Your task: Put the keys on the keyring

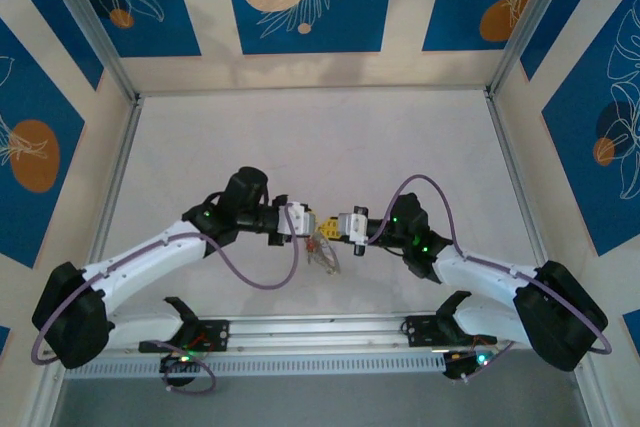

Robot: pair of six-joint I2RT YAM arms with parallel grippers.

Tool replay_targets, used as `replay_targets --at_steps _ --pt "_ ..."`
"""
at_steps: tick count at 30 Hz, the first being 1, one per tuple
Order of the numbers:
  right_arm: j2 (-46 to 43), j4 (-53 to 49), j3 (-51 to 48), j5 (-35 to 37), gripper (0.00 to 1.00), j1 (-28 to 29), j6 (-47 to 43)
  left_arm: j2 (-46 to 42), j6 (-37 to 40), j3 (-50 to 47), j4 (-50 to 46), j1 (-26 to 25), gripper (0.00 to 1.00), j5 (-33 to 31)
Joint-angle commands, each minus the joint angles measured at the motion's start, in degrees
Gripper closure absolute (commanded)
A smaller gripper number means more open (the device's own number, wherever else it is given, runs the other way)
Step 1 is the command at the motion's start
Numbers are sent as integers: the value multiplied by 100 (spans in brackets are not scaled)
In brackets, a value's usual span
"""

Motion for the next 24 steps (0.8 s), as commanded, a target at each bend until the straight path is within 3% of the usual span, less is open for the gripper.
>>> replay_targets --at_steps 1,5,8,9,20,24 --pt "40 165 140 -95 100 44 -37 124 398 244 -328 -144 100 -85" --pt "-10 335 -9 -70 100 -12 15 5 563 239 -420 -145 100 -194" --pt "-107 401 -169 -90 79 -117 139 -100 737 306 -685 -145 100 -265" --pt "-133 356 -190 -107 77 -146 143 -121 773 372 -837 -143 100 -277" --pt "-321 -352 106 -577 72 -284 19 -91 1206 879 -1757 -154 100 -425" --pt "-98 27 85 -625 72 -213 187 -181 1047 841 -1442 -153 100 -197"
